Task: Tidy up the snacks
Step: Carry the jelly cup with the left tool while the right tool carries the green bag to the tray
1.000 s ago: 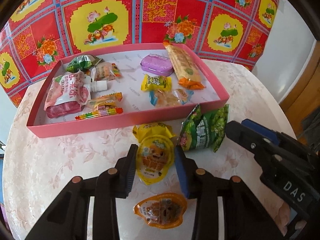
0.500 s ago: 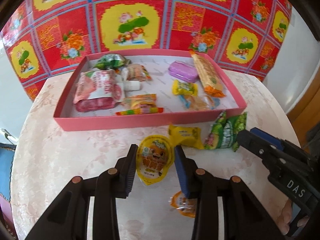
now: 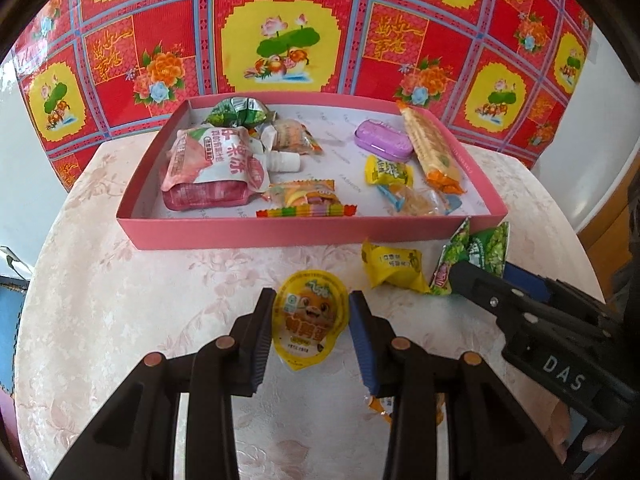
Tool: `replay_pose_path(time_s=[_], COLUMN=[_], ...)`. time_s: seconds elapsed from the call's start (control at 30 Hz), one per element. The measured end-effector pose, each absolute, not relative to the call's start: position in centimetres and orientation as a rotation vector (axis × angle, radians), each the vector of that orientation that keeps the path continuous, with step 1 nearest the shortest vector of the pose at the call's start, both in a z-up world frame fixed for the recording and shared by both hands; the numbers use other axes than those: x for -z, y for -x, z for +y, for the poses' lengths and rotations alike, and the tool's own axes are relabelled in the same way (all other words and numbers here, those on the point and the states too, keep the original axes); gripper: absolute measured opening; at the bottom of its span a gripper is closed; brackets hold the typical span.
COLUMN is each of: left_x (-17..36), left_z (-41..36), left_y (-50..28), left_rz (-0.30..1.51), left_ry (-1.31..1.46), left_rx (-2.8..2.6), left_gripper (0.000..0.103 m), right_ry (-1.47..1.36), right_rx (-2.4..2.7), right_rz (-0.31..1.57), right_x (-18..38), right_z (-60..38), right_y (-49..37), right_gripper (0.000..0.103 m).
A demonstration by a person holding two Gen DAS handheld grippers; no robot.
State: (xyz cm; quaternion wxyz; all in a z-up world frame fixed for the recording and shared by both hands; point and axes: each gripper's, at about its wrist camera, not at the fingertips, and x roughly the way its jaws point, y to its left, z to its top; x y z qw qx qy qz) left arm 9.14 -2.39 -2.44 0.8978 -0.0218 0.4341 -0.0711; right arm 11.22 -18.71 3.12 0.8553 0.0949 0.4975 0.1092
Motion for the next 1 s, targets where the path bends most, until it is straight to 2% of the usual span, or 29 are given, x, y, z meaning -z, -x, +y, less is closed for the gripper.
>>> replay_pose_path(time_s=[0.23,0.5,1.0], left_x=[2.5,2.0,-0.1], left_z=[-2.5,-2.6,-2.6], left_y=[-9.0,-8.8,-7.6], left_rz=[0.886,0.882,0.809], left_ry=[0.028,0.027,0.013], left_rx=[0.149,0.157,0.148], left_gripper=[0.038,0.038,0.038], right_ry=[-0.162,-0.214,-0.225], right_rx=[-0.231,-0.211,-0.206], right_rz=[1.029,1.030,0.988], right_x=[-3.1,-3.2,-5.0], right_z=[-18.5,-19.3,-20.1], right_y=[-11.0,-10.8,-9.5], right_gripper=[0.048,0.042,0.041])
